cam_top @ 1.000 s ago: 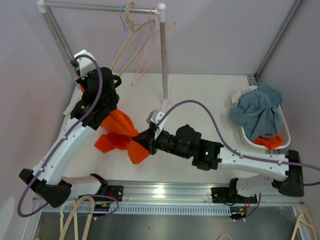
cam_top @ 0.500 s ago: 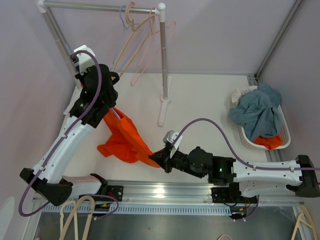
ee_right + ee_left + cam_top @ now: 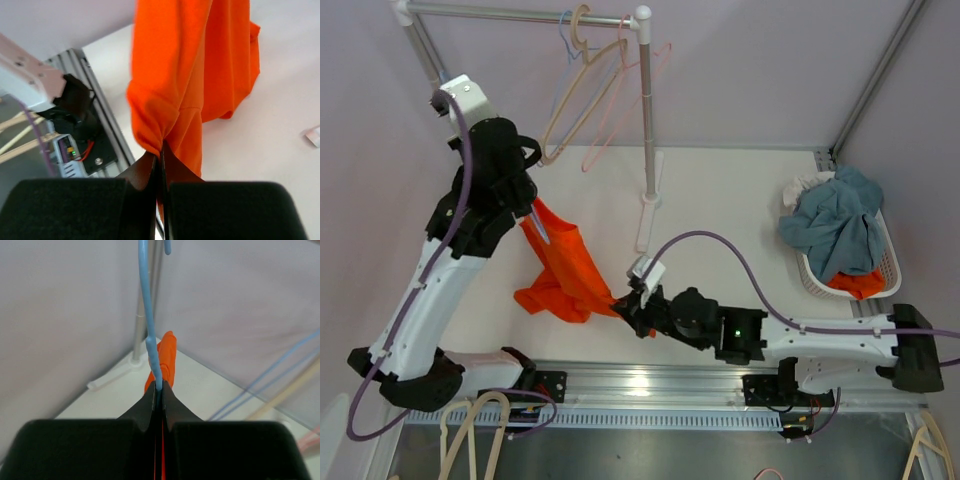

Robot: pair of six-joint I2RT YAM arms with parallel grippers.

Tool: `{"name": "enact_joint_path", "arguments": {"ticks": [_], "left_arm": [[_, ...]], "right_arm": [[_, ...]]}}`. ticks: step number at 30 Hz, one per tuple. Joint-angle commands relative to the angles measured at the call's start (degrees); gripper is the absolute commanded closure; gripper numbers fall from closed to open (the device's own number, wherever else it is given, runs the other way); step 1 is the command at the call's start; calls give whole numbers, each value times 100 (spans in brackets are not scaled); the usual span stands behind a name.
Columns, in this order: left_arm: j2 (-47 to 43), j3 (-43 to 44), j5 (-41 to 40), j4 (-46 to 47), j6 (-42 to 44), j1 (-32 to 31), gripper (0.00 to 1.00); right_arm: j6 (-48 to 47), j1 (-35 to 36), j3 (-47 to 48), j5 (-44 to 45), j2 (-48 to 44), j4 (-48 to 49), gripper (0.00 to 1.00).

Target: Remove the t-shirt from the hanger

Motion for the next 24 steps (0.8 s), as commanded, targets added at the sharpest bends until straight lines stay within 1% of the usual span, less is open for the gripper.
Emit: {"name": "enact_joint_path", "arguments": {"ticks": [1, 2, 3, 4, 5, 6, 7, 10, 12, 13, 15, 17, 19, 20, 21, 22, 23, 24], "left_arm": [[-356, 707, 671, -1461, -1436, -206, 99], [-478, 655, 934, -1891, -1656, -276, 99], [-767, 576, 1441, -1999, -1928, -312, 99], [-917, 262, 1612, -2131, -2026, -356, 99], [-1058, 146, 1753, -2193, -2088, -461, 99], [-1329, -12, 2067, -2411, -2254, -479, 99], [-1471, -187, 2253, -2466, -2325, -488, 99], [-1998, -417, 2859, -2658, -2353, -488, 99], [-2175, -339, 3133, -2834, -2326, -488, 99], [-2280, -138, 3351, -3027, -2326, -479, 99], [-2369, 4, 3476, -3195, -2317, -479, 99], [-2509, 232, 3547, -3301, -2256, -479, 99], [-2554, 372, 3442, -3380, -2212, -488, 99], [-2562, 417, 3267, -3398, -2142, -488, 99], [-2589, 443, 3196, -3415, -2115, -488, 99], [-2606, 435, 3143, -3337, -2028, -479, 99], [-2633, 409, 3134, -3241, -1740, -479, 99], [-2729, 339, 3230, -3057, -1537, -488, 99]], "right_arm": [[-7, -256, 425, -188, 640, 239, 100], [19, -370, 539, -423, 798, 345, 100], [141, -632, 792, -574, 1130, 477, 100], [203, -739, 960, -723, 1325, 495, 100], [239, -827, 1127, -794, 1509, 478, 100], [300, -950, 1512, -734, 1920, 313, 100], [327, -1012, 1707, -699, 2125, 189, 100], [554, -1318, 2437, -707, 2890, -329, 100], [687, -1512, 2736, -890, 3259, -697, 100], [835, -1705, 3068, -961, 3608, -796, 100], [924, -1873, 3342, -1120, 3927, -1225, 100], [925, -1996, 3694, -1234, 4358, -1376, 100], [881, -2032, 4175, -1296, 4822, -1692, 100], [802, -2041, 4387, -1339, 4990, -1824, 100], [758, -2041, 4616, -1349, 5175, -2155, 100], [705, -2041, 4870, -1331, 5359, -2368, 99], [670, -2041, 5439, -1314, 5761, -2605, 97], [557, -2041, 5697, -1314, 5957, -3025, 93]]}}
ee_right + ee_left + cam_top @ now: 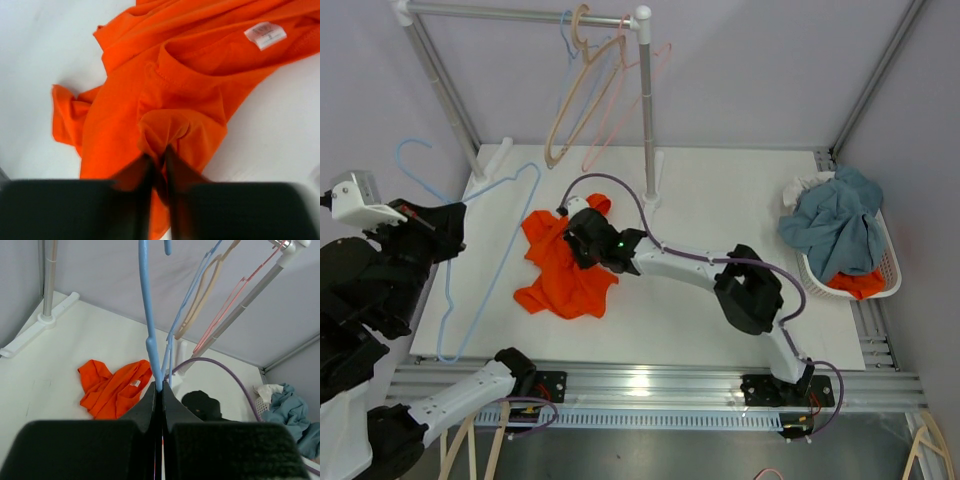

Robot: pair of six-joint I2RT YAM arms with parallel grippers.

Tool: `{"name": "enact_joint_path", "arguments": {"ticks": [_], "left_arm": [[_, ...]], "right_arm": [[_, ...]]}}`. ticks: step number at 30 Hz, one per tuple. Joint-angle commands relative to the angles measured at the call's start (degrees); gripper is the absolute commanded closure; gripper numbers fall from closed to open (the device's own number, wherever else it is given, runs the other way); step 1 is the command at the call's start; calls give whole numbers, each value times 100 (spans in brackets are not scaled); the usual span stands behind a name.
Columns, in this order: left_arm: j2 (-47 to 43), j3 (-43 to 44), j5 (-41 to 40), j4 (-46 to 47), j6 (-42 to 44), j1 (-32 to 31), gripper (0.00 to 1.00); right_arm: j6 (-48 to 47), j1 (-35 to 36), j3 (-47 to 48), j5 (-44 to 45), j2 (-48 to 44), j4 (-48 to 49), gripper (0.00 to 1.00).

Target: Remove the t-shirt from the hanger

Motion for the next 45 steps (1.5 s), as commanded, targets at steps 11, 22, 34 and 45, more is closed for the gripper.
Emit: {"name": "enact_joint_path", "arguments": {"ticks": [11, 22, 34, 45], "left_arm": [[-373, 173, -409, 681, 1315, -33, 99], [-364, -161, -470, 874, 1377, -33, 99], [-320, -618, -619, 1243, 1438, -33, 99], [-250, -838, -919, 1893, 1922, -33, 99]], "right_arm": [[-796, 121, 3440, -656, 2139, -3113, 1], [-1034, 314, 3257, -972, 2606, -3345, 0], [-1078, 508, 958, -1728, 1308, -2863, 100], [-156, -580, -1928, -623, -3684, -2458, 100]]}}
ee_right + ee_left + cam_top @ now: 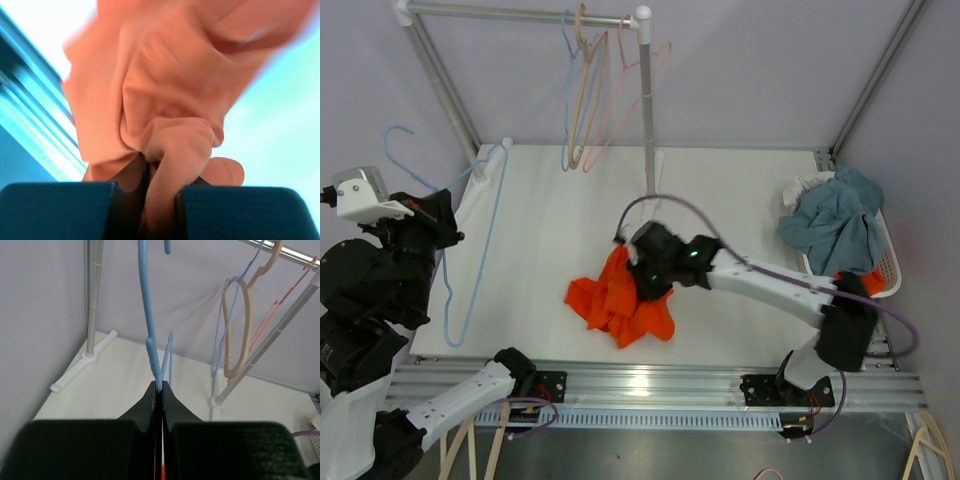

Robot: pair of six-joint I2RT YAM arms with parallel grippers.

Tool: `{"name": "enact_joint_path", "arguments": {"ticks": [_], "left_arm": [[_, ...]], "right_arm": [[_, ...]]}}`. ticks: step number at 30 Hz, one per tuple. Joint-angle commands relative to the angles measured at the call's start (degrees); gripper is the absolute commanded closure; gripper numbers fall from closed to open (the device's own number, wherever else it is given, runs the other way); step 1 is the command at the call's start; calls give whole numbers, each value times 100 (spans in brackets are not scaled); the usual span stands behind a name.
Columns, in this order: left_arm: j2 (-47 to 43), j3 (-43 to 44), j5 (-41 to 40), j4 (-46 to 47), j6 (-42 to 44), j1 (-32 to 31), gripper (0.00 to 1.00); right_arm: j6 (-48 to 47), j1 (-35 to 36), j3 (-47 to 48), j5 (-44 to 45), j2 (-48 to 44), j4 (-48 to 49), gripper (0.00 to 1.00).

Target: Remove the t-shirt from the hanger

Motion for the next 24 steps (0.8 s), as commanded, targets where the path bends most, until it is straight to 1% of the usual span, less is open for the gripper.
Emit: {"name": "enact_joint_path", "arguments": {"ticks": [1, 2, 4, 5, 8, 9, 12, 13, 15, 18, 19, 20, 21, 22, 23, 24], "left_arm": [[56, -33, -187, 492, 298, -33, 99], [56, -25, -169, 501, 315, -33, 99], [74, 19, -160, 493, 315, -33, 99], [83, 89, -151, 484, 324, -33, 99], [126, 186, -186, 449, 377, -33, 99], [135, 204, -247, 475, 412, -33, 99], [232, 265, -519, 528, 561, -33, 99], [354, 300, -755, 519, 622, -33, 99], [443, 318, -880, 597, 702, -25, 99], [487, 64, -671, 1053, 878, 133, 99], [530, 89, -548, 1055, 843, 351, 99], [696, 168, -260, 933, 773, 606, 99], [785, 334, -109, 932, 720, 608, 99], [890, 431, 32, 845, 633, 852, 99], [978, 606, 268, 809, 571, 968, 99], [1127, 651, 366, 809, 527, 1073, 99]], "right_arm": [[511, -815, 201, 868, -1692, 176, 100], [590, -1304, 288, 1358, -2165, 123, 100], [810, -1982, 280, 1512, -2581, 210, 100], [889, -2760, 306, 1417, -2852, 237, 100], [943, -3776, 762, 1372, -2996, 72, 100], [917, -4266, 1259, 1520, -2909, -34, 100], [759, -4823, 2053, 1644, -2680, -456, 100], [758, -5129, 2464, 1644, -2566, -649, 100], [776, -5360, 2687, 1688, -2512, -721, 100], [828, -5887, 2548, 1829, -2556, -659, 100], [855, -6045, 2452, 1785, -2548, -651, 100], [898, -6621, 2199, 1576, -2539, -616, 100], [960, -6905, 2013, 1409, -2530, -572, 100], [1013, -7195, 1785, 1181, -2530, -467, 100], [1100, -7702, 1261, 900, -2547, -248, 100], [1327, -7908, 986, 888, -2565, -133, 100]]}}
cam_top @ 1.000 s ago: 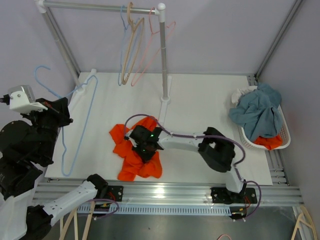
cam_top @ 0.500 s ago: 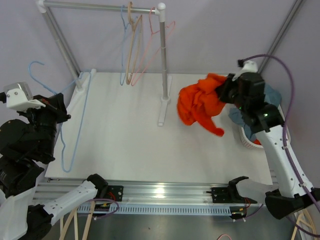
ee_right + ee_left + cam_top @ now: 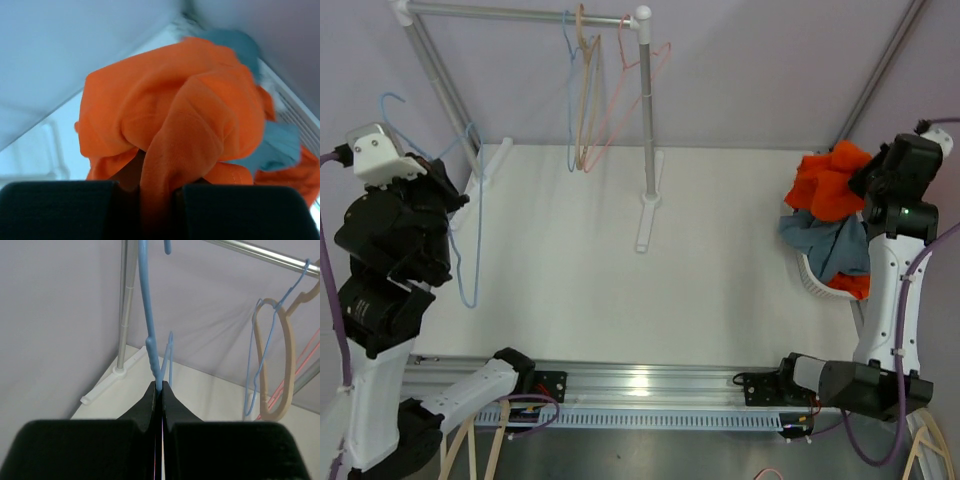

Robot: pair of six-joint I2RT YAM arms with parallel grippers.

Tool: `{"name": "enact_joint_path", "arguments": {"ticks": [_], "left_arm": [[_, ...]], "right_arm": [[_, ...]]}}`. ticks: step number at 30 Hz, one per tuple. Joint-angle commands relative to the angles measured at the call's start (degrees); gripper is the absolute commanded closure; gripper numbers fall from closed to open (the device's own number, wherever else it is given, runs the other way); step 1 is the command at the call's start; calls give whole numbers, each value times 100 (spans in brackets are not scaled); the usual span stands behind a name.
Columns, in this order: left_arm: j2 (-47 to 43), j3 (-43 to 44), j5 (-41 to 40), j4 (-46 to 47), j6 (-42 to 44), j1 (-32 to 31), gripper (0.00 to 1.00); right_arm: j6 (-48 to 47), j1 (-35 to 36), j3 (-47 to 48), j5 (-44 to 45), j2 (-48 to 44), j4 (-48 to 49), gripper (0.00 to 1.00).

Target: Remove the t-shirt from the hanger

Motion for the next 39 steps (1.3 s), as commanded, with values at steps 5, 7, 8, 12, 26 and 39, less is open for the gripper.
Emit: {"name": "enact_joint_path", "arguments": {"ticks": [5, 7, 8, 12, 26, 39], "left_arm": [[916, 977, 1111, 101, -391, 852, 99], [1171, 1207, 1277, 144, -383, 983, 99], [1251, 1242, 1400, 214, -391, 1027, 99], [1655, 1611, 1944, 180, -479, 1291, 99], [2789, 1726, 4715, 970, -681, 2786, 99], [3114, 1550, 4742, 1989, -243, 2620, 99]], "right_arm": [[1162, -1149, -1962, 556, 342, 903, 100], [1381, -1158, -2261, 1033, 869, 1026, 100], [1418, -1176, -2314, 1025, 1088, 1044, 100], [1541, -1185, -2324, 823, 2493, 1035, 100], [1840, -1036, -2166, 1006, 2544, 1220, 81], [487, -130, -110, 1456, 1417, 306, 0]]}}
